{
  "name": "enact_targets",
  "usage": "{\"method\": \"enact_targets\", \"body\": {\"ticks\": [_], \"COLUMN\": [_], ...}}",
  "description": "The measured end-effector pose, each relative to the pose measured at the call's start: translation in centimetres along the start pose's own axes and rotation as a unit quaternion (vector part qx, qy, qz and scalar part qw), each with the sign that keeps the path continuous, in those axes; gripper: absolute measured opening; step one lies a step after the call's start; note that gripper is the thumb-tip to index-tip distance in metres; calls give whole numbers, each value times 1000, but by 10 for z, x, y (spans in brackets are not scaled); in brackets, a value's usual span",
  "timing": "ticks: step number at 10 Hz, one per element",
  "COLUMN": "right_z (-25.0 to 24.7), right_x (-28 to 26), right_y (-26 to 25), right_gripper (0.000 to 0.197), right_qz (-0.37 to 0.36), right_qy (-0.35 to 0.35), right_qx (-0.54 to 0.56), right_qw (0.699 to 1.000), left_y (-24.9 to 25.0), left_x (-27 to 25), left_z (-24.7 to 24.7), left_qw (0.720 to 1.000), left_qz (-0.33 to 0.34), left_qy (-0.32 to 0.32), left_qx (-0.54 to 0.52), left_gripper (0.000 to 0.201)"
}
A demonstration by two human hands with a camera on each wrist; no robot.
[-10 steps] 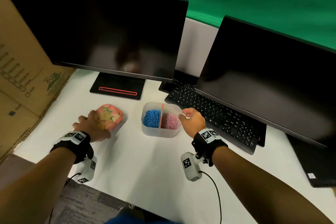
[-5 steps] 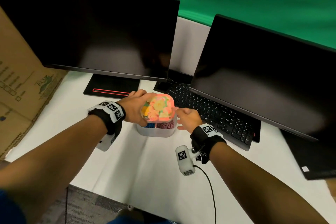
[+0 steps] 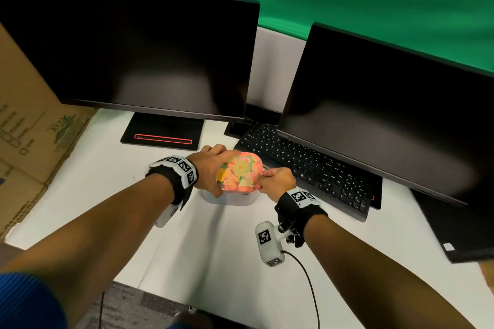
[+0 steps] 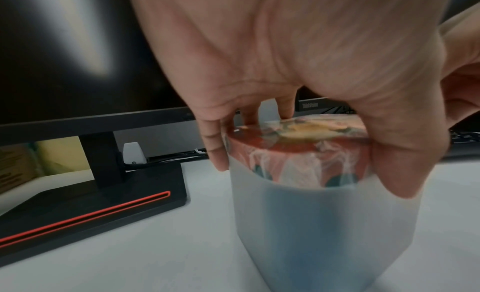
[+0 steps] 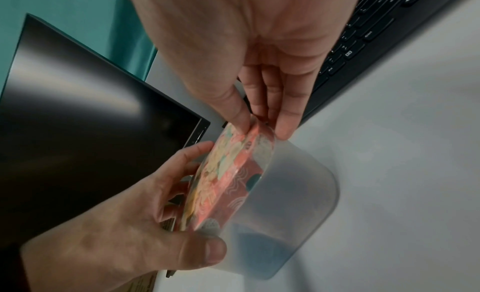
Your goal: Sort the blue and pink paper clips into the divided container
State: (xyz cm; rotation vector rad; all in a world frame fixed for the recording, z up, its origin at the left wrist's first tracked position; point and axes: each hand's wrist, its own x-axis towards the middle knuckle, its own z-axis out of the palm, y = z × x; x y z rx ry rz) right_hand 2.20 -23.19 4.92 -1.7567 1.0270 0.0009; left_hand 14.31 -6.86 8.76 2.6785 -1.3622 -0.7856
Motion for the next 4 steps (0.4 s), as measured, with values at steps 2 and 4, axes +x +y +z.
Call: {"method": "enact_targets", "body": {"ticks": [2,4], "right_z": [-1,1], "right_x": [1,-5], "right_y": [2,18], "right_gripper": [23,39], "right_qz": [41,43], "right_qy": [0,-65], "right_qx": [50,34], "right_qw": [998,996], "left_y": [2,-8], "left_x": [4,-10], "left_z": [13,17], "left_qw": [999,996], "left_qz": [-4,-61], "left_qy": [29,55], "left_qx": [33,25], "left_gripper": [123,122]}}
